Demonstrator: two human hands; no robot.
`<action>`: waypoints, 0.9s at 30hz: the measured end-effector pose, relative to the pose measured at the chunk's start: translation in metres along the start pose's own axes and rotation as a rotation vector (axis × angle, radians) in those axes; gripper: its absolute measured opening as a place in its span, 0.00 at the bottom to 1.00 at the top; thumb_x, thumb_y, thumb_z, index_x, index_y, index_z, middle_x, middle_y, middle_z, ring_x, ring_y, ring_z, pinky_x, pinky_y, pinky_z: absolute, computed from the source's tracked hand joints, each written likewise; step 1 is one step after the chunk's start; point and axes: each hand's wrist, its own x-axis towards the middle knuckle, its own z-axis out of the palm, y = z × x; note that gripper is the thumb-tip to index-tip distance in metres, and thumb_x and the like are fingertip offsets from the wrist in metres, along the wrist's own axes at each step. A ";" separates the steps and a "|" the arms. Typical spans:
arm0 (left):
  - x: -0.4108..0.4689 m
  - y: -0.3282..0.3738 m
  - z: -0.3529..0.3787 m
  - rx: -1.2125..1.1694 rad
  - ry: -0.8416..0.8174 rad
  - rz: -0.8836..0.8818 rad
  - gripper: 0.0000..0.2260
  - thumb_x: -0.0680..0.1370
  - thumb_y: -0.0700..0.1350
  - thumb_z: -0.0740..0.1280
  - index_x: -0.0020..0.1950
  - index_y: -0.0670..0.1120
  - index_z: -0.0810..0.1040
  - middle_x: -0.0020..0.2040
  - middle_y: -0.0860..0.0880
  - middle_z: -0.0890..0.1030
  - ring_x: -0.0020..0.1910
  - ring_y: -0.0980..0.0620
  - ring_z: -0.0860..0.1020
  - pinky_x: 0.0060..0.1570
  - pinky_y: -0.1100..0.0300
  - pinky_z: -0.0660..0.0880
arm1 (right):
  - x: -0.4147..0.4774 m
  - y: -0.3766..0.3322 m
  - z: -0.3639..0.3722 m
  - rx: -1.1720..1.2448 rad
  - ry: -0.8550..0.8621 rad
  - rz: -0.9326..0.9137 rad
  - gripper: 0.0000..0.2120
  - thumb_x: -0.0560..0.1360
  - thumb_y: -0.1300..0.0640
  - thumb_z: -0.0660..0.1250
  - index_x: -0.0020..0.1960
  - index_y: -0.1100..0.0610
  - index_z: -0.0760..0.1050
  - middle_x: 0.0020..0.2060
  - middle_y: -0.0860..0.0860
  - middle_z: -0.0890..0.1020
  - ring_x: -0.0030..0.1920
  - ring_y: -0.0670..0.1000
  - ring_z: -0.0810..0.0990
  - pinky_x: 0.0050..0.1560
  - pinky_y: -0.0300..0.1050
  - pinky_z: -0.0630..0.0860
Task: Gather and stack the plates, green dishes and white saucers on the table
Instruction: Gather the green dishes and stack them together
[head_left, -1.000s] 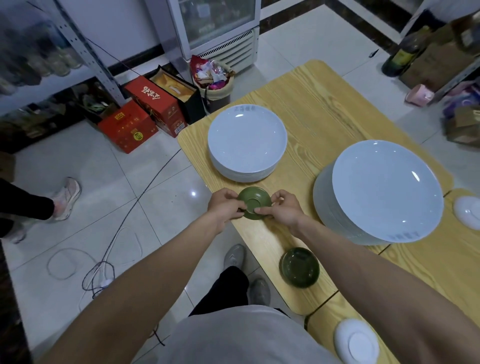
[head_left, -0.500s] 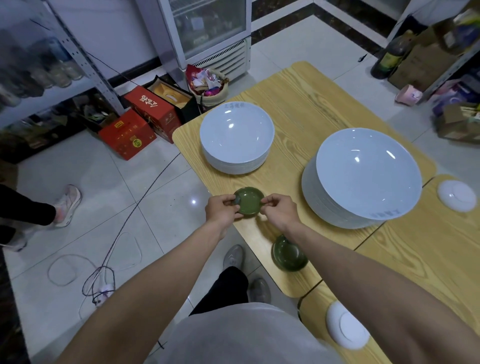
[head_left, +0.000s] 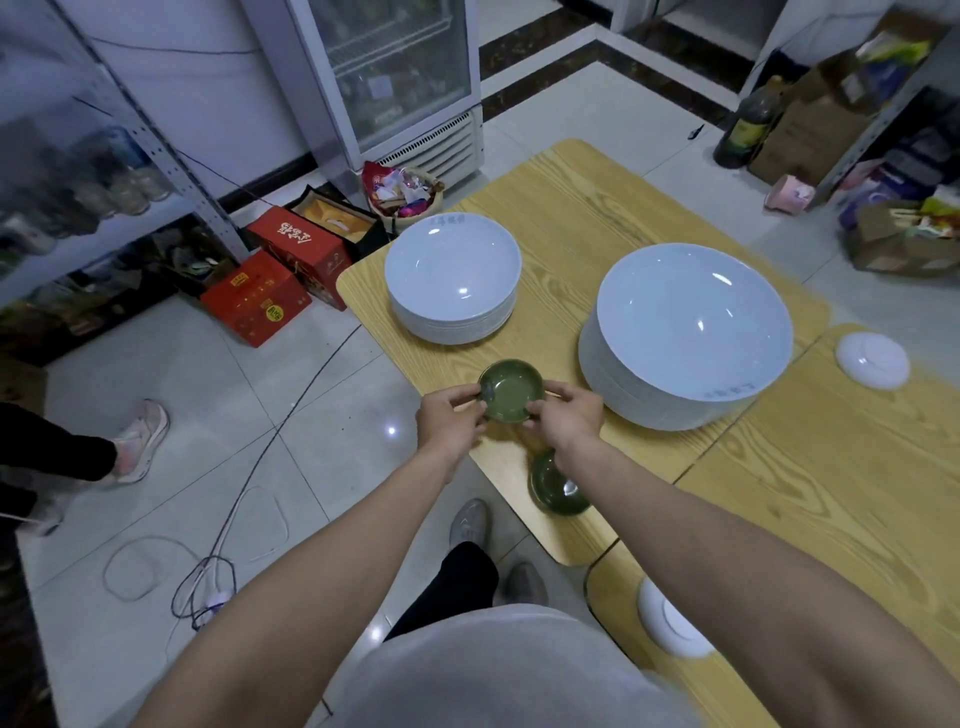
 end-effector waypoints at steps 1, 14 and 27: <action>-0.005 0.000 0.000 0.068 -0.004 0.044 0.13 0.77 0.36 0.70 0.60 0.45 0.82 0.59 0.49 0.82 0.48 0.52 0.84 0.50 0.56 0.82 | -0.002 0.001 -0.006 0.018 0.018 0.007 0.21 0.72 0.73 0.71 0.63 0.60 0.79 0.50 0.55 0.84 0.43 0.55 0.86 0.35 0.38 0.82; -0.062 -0.018 0.020 1.239 -0.353 0.752 0.26 0.83 0.53 0.58 0.79 0.46 0.60 0.80 0.46 0.57 0.80 0.45 0.52 0.77 0.54 0.50 | -0.041 0.018 -0.098 0.227 0.255 -0.019 0.19 0.70 0.76 0.70 0.58 0.63 0.81 0.46 0.54 0.84 0.40 0.53 0.85 0.31 0.38 0.81; -0.086 -0.047 0.020 1.201 -0.522 0.839 0.26 0.82 0.51 0.60 0.79 0.46 0.60 0.81 0.46 0.56 0.80 0.46 0.51 0.76 0.54 0.51 | -0.105 0.066 -0.141 0.380 0.446 0.041 0.18 0.71 0.74 0.69 0.59 0.63 0.79 0.50 0.62 0.84 0.43 0.59 0.85 0.30 0.38 0.81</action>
